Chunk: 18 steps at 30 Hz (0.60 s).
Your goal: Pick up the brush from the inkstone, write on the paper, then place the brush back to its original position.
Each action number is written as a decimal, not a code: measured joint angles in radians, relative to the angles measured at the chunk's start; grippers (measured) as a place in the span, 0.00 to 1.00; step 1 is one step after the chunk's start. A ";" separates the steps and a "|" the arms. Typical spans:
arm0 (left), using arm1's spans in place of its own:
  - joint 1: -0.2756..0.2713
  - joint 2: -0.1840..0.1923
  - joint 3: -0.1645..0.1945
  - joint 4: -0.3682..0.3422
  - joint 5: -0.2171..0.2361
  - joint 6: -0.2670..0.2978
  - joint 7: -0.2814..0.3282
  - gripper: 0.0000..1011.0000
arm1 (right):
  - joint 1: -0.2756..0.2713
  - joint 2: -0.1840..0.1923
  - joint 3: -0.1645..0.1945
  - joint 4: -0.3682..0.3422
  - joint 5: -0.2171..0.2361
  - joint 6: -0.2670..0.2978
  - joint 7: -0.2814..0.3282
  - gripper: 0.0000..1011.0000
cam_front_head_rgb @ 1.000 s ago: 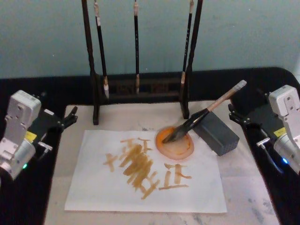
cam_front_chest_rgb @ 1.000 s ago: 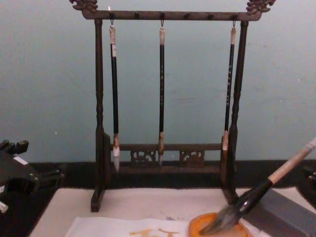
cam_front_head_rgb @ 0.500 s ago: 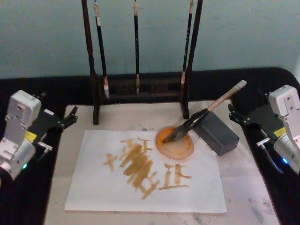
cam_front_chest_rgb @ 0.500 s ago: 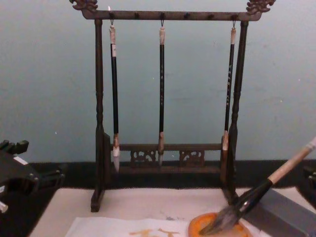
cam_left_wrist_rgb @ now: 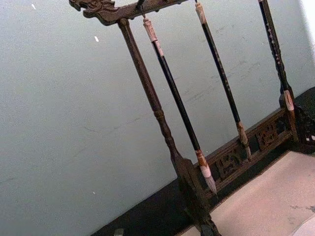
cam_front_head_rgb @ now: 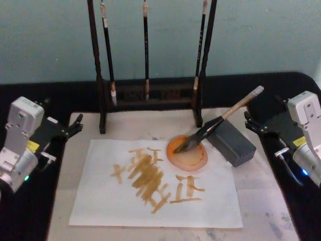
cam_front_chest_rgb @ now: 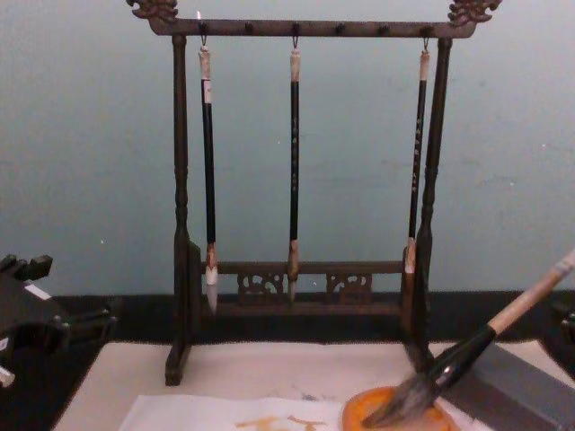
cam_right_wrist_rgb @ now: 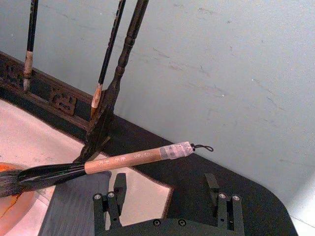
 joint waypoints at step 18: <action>0.000 0.000 0.000 0.000 0.000 0.000 0.000 1.00 | 0.000 0.000 0.000 0.000 0.000 0.000 0.000 0.99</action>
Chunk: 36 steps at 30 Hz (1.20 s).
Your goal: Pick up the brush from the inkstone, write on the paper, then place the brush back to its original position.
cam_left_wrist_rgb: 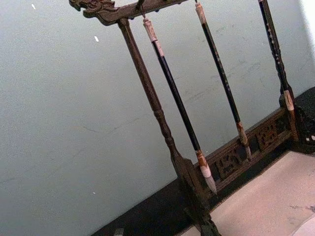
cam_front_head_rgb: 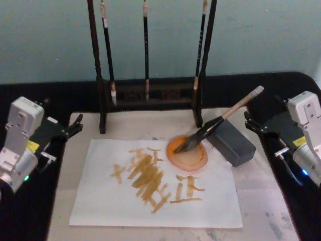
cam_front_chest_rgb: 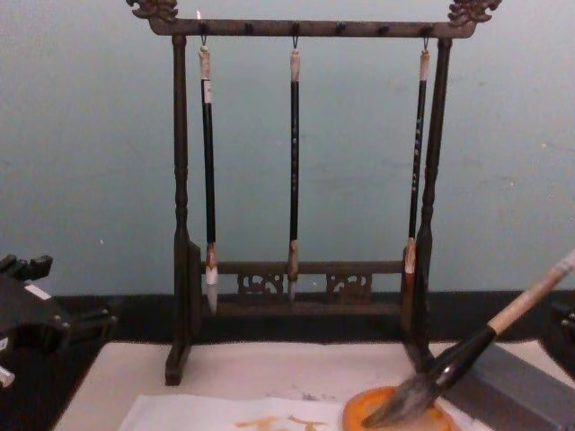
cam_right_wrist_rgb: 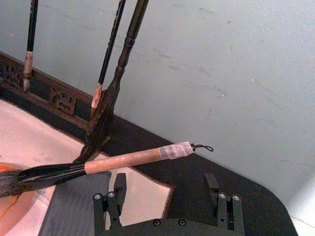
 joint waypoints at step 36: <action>0.000 0.000 0.000 0.000 0.000 0.000 0.000 1.00 | 0.000 0.000 0.000 0.000 0.000 0.000 0.000 0.99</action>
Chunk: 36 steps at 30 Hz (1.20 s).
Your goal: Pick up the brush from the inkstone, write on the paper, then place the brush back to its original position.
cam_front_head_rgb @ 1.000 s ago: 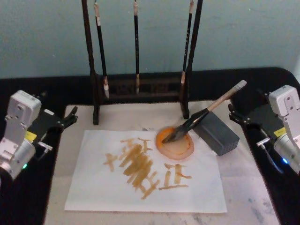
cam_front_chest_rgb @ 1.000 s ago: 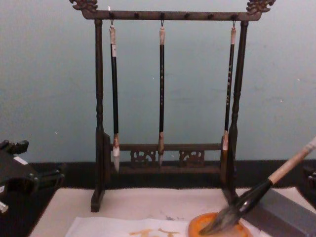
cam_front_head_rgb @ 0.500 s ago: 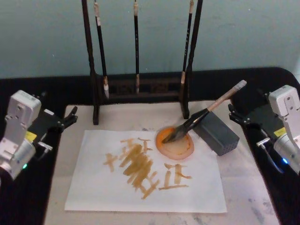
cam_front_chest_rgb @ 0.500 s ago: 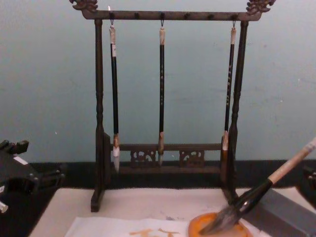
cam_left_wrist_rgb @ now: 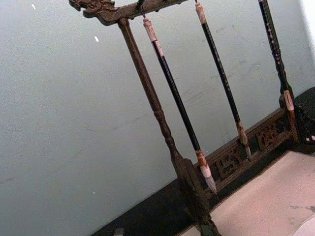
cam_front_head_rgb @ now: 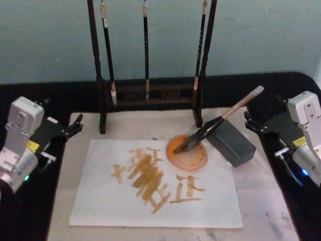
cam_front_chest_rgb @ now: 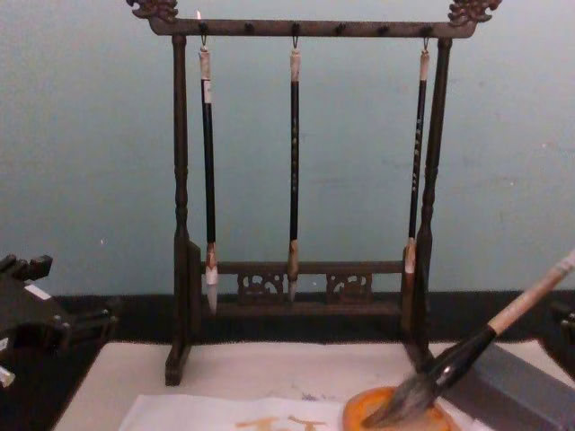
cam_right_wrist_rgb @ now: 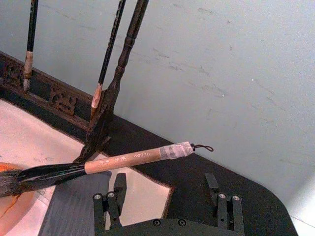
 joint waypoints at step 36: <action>0.000 0.000 0.000 0.000 0.000 0.000 0.000 1.00 | -0.133 -0.131 0.230 -0.131 0.448 0.254 0.186 0.99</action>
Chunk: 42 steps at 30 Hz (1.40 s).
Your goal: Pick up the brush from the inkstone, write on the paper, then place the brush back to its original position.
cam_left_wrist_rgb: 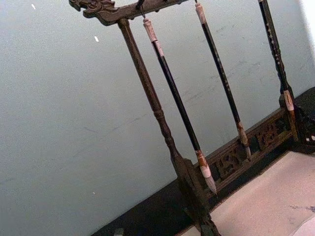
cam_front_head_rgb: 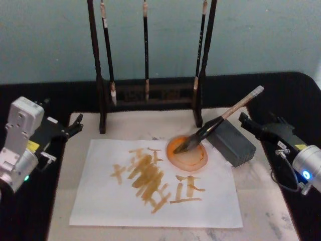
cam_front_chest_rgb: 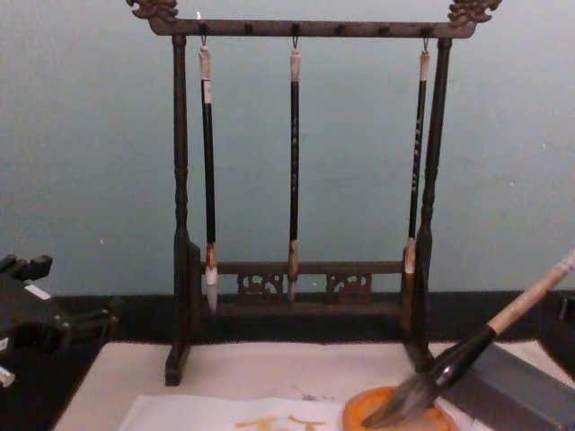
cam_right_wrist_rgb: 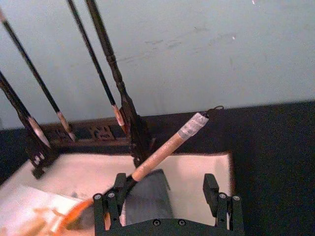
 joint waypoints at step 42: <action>0.000 0.000 0.000 0.000 0.000 0.000 0.000 1.00 | 0.176 -0.158 -0.002 0.225 0.323 0.083 0.006 0.99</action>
